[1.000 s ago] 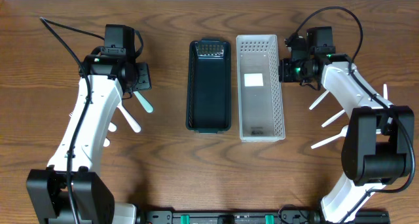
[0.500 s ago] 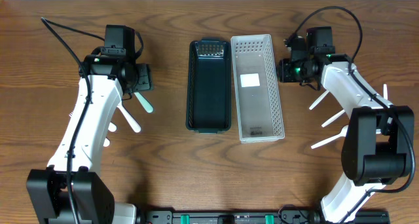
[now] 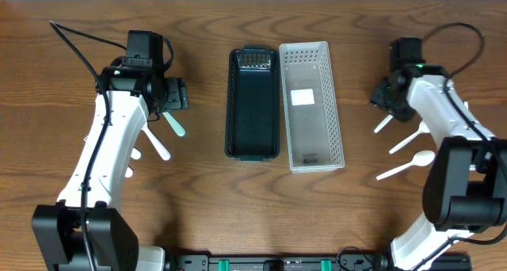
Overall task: Pack container
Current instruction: 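Lower the right gripper onto the upper white spoon and grasp it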
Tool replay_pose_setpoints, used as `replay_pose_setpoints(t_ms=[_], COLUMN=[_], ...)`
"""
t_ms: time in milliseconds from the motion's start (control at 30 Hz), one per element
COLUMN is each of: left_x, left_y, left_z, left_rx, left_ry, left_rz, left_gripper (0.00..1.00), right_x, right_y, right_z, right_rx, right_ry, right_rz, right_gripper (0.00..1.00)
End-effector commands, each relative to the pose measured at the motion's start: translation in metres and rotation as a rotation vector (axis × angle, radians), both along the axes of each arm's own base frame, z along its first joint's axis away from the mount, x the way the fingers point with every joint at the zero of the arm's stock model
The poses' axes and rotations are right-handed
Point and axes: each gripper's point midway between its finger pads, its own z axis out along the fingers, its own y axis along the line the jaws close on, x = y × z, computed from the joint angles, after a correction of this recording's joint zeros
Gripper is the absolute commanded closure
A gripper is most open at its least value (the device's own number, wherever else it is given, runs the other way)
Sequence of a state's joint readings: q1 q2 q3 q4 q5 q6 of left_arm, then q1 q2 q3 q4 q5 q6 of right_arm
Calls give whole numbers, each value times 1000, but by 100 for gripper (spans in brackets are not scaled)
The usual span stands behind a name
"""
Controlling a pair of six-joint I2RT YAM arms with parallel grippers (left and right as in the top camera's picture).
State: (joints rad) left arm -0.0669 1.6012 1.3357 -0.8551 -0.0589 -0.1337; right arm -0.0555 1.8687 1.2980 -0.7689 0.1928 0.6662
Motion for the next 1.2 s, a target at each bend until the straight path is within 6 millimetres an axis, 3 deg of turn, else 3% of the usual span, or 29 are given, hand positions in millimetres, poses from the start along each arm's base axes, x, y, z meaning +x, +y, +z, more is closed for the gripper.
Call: replay_pose_setpoints(t_ms=[0,167,300,567,733,1167], left_x=[4,4,4,4,4,4], left_y=[3,3,3,3,3,3], left_z=[4,4,4,4,4,4], left_rx=[6,6,6,6,6,6], left_ry=[-10,-10,-10,-10,-10,-9], left_rz=[9,9,9,9,9,9], left_gripper=[16,16,16,16,16,16], right_x=[1,2,5,21,26,19], right_y=[-32,-57,-62,-55,-48,-26], right_z=[12,5,-5,-7,-10,-60], right_rx=[-32,0,43,51,77,115], right_ry=[-62,-79,-74,-114,-120,1], right_rz=[-210,-276,-259,-201,-174,-121], right_gripper=[39,36,37,32,35,32])
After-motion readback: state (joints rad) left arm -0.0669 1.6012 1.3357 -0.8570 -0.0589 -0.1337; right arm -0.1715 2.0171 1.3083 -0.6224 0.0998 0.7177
